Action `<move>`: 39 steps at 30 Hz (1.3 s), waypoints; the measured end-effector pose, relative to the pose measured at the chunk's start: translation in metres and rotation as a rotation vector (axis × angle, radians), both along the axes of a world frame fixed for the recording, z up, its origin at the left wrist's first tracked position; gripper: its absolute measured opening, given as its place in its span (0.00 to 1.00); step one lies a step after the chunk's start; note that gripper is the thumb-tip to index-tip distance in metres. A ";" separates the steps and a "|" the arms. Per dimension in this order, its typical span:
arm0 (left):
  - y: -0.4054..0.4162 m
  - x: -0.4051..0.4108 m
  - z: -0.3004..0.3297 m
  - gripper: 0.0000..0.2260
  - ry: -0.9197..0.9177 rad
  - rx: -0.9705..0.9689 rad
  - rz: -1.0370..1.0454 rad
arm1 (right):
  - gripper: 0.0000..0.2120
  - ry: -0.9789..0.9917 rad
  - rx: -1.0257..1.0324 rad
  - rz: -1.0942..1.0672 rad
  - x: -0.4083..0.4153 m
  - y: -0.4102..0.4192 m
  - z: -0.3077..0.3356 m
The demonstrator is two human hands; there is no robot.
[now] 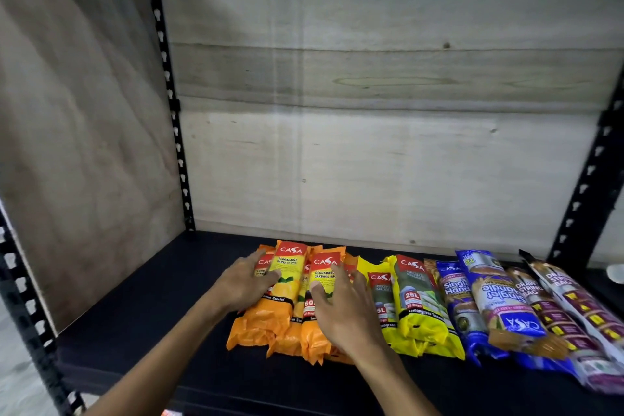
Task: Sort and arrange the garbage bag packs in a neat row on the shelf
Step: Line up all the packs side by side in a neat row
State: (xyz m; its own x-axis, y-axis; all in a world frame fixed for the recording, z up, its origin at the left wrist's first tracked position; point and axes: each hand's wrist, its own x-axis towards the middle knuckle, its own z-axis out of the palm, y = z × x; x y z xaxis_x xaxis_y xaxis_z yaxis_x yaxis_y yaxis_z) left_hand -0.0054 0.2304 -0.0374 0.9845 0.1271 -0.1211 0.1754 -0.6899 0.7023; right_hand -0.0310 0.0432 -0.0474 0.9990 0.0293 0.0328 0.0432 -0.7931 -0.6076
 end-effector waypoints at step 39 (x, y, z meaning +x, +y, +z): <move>-0.125 -0.020 0.013 0.36 -0.206 0.572 -0.628 | 0.20 0.070 -0.054 -0.174 0.019 -0.126 0.037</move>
